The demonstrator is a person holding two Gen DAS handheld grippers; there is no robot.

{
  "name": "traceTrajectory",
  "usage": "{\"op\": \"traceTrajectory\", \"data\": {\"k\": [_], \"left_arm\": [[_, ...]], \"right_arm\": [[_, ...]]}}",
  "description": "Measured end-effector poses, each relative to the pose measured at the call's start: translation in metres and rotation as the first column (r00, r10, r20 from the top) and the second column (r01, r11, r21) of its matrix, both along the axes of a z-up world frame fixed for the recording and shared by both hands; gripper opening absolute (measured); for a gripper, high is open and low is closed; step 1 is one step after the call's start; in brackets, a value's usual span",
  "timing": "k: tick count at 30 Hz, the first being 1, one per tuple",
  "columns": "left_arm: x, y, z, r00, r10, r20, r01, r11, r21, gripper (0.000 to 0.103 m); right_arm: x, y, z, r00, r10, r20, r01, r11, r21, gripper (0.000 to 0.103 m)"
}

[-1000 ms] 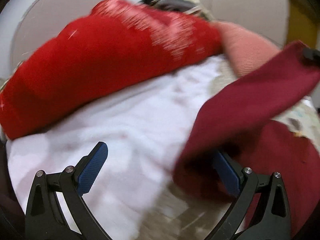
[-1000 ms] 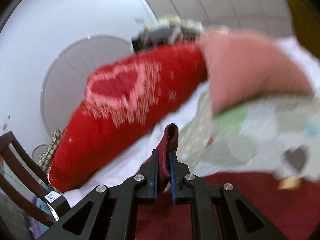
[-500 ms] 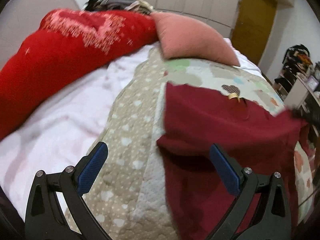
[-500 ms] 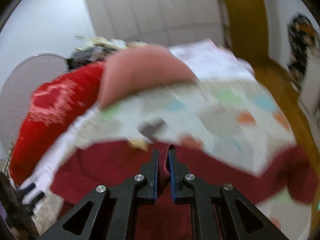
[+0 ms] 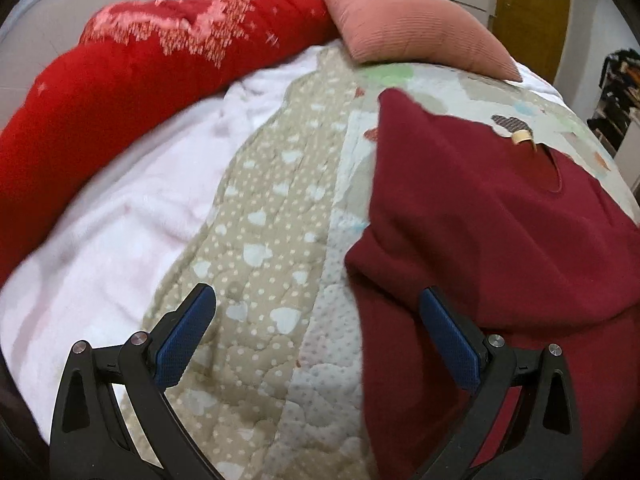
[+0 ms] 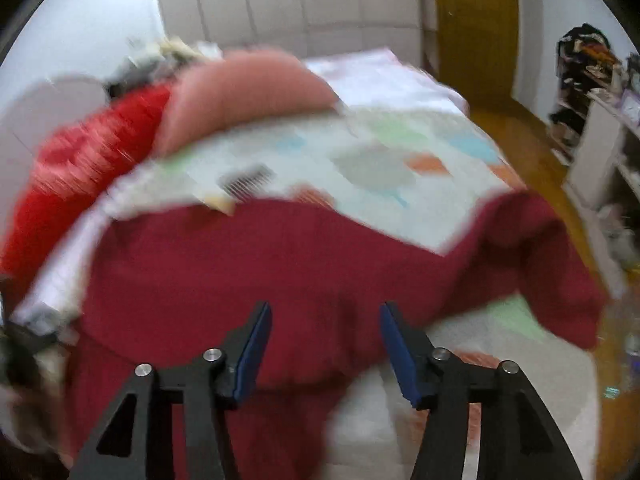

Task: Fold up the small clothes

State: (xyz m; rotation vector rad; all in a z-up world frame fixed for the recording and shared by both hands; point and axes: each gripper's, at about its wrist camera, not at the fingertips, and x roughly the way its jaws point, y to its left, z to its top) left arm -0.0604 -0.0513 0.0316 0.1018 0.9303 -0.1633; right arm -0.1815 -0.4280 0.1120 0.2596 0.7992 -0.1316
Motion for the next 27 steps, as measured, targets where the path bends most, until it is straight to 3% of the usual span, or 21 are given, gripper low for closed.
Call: {"op": "traceTrajectory", "data": {"k": [3, 6, 9, 12, 14, 17, 19, 21, 22, 25, 27], "left_arm": [[0.006, 0.012, -0.001, 1.000, 0.028, 0.001, -0.028, 0.999, -0.037, 0.102], [0.009, 0.023, -0.003, 0.998, 0.065, 0.020, -0.064, 0.998, -0.018, 0.102], [0.015, 0.033, -0.013, 0.997, 0.077, -0.025, -0.079, 0.995, -0.068, 0.102], [0.017, 0.036, -0.016, 0.996, 0.077, -0.037, -0.080, 0.992, -0.095, 0.102], [0.018, 0.036, -0.017, 0.997, 0.073, -0.036, -0.076, 0.993, -0.094, 0.102], [0.020, 0.036, -0.017, 0.997, 0.070, -0.041, -0.074, 0.992, -0.103, 0.102], [0.021, 0.036, -0.017, 0.997, 0.068, -0.044, -0.072, 0.992, -0.107, 0.102], [0.022, 0.035, -0.017, 0.997, 0.068, -0.043, -0.072, 0.992, -0.107, 0.102], [0.022, 0.035, -0.017, 0.997, 0.068, -0.042, -0.072, 0.992, -0.106, 0.102], [0.021, 0.036, -0.017, 0.997, 0.069, -0.042, -0.073, 0.991, -0.109, 0.102], [0.021, 0.036, -0.017, 0.997, 0.070, -0.041, -0.074, 0.991, -0.109, 0.102]], "right_arm": [[0.025, 0.029, 0.013, 0.988, 0.135, 0.072, -0.140, 0.986, 0.085, 0.056], [0.068, 0.080, 0.008, 0.958, 0.277, 0.076, -0.283, 0.956, 0.077, 0.055], [0.120, 0.146, -0.017, 0.903, 0.428, 0.031, -0.429, 0.902, 0.045, 0.055], [0.157, 0.189, -0.044, 0.857, 0.514, -0.031, -0.514, 0.858, 0.016, 0.052], [0.174, 0.203, -0.059, 0.849, 0.525, -0.049, -0.527, 0.849, -0.038, 0.050], [0.194, 0.209, -0.079, 0.829, 0.555, -0.072, -0.551, 0.832, 0.060, 0.045], [0.198, 0.211, -0.086, 0.824, 0.561, -0.082, -0.558, 0.828, 0.058, 0.034], [0.194, 0.214, -0.080, 0.814, 0.576, -0.073, -0.573, 0.818, 0.055, 0.010], [0.193, 0.217, -0.076, 0.815, 0.574, -0.079, -0.575, 0.818, 0.012, 0.006], [0.197, 0.225, -0.061, 0.816, 0.573, -0.075, -0.578, 0.813, -0.073, 0.006], [0.202, 0.220, -0.052, 0.843, 0.534, -0.060, -0.538, 0.837, -0.104, 0.006]]}}
